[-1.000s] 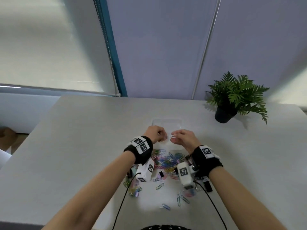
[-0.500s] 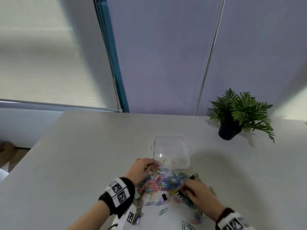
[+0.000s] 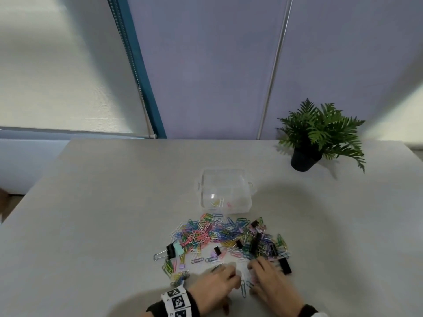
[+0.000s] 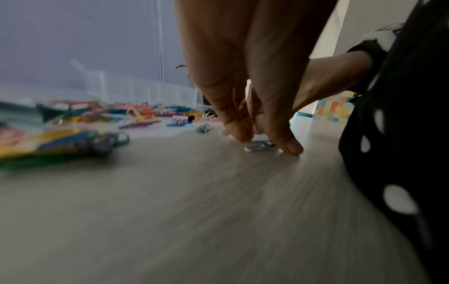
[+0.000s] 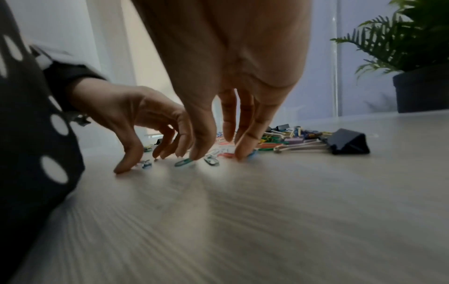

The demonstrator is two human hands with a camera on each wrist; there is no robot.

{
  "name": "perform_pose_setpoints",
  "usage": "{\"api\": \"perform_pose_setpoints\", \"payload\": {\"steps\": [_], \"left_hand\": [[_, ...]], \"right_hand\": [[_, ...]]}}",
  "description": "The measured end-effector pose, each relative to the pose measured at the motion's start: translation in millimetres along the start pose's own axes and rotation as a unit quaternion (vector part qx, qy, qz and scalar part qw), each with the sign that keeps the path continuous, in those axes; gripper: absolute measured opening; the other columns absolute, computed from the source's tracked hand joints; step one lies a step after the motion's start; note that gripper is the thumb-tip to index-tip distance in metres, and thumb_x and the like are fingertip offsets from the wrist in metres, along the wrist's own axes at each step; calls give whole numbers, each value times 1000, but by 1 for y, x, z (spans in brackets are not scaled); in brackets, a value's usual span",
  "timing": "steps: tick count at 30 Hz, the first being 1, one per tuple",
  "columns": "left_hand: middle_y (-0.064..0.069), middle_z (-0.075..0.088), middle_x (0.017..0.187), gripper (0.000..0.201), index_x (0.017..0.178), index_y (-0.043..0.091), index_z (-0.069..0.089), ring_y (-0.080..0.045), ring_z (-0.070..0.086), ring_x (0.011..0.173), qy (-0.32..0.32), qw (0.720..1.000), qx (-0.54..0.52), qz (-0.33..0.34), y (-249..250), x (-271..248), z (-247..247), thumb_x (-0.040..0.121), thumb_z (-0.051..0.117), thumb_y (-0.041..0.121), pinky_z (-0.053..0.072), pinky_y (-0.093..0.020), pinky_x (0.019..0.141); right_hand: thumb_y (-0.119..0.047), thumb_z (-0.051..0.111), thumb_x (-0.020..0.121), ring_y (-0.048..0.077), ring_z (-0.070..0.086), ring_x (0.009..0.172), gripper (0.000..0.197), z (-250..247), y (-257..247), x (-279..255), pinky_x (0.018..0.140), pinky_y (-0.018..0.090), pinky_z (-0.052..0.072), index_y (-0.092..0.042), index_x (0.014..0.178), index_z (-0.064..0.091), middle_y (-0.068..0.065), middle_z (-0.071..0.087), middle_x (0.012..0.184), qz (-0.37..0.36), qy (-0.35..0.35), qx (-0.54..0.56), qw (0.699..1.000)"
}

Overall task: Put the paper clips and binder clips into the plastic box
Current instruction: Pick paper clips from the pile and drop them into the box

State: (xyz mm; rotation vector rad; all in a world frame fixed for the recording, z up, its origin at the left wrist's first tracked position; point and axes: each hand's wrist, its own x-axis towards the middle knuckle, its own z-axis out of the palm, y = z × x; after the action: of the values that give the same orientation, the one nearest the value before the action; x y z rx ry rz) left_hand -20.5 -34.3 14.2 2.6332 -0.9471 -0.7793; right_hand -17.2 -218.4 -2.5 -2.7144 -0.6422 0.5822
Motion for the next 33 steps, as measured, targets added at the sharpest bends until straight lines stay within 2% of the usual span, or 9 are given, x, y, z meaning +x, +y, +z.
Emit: {"api": "perform_pose_setpoints", "payload": {"steps": [6,12,15,17,21,25,28,31,33], "left_hand": [[-18,53,107,17,94,0,59,-30,55,102,29,996,-84,-6,-16,11,9,86,45,0,41,-29,78],[-11,54,104,11,93,10,57,-27,50,103,92,995,-18,26,-7,20,2,88,52,18,46,-41,81],[-11,53,104,7,93,9,54,-27,51,98,119,992,-26,-2,-1,35,-2,87,51,12,46,-41,78],[-13,55,102,10,95,8,52,-28,56,92,119,991,-47,-33,-4,46,0,85,50,4,50,-41,76],[-13,58,105,29,109,8,49,-29,60,89,120,988,-70,-66,-12,58,7,82,56,0,52,-42,79],[-13,50,115,26,106,4,52,-31,60,92,140,985,-77,-66,-13,59,10,81,56,-1,51,-41,77],[-24,45,117,19,102,-6,55,-40,56,90,128,984,-104,-62,-9,57,10,86,45,-7,46,-40,73],[-23,48,115,16,100,-6,56,-37,57,94,120,986,-75,-90,-1,57,4,87,47,-4,48,-43,76],[-16,50,116,16,102,-1,56,-31,54,105,103,990,-9,-100,3,56,-2,87,52,2,47,-43,83]], "right_hand": [[-11,50,86,5,34,94,28,7,14,13,77,19,33,-13,114,47,2,43,123,-13,-9,48,999],[-16,53,84,11,40,97,11,5,14,19,76,27,35,-12,94,52,1,48,107,-18,9,42,999],[-21,52,86,14,46,99,11,2,19,14,78,25,37,-15,95,52,-1,50,103,-11,36,60,997],[-24,55,86,12,46,90,6,-4,27,8,75,22,36,-20,89,51,-8,49,91,9,58,86,995],[-21,63,82,14,48,76,24,-12,46,-7,66,22,35,-25,74,41,-21,42,72,50,82,133,987],[-20,59,84,11,45,76,22,-7,42,-11,65,19,33,-26,75,40,-16,44,75,32,75,133,988],[-25,50,87,15,46,91,7,-2,26,-8,73,26,35,-21,91,45,-6,48,95,24,69,87,994],[-18,52,87,19,48,111,32,1,19,-1,83,26,39,-16,118,45,-2,51,119,58,61,53,995],[-18,53,87,19,49,110,28,2,18,2,76,23,34,-15,114,48,-1,52,118,54,62,41,996]]}}
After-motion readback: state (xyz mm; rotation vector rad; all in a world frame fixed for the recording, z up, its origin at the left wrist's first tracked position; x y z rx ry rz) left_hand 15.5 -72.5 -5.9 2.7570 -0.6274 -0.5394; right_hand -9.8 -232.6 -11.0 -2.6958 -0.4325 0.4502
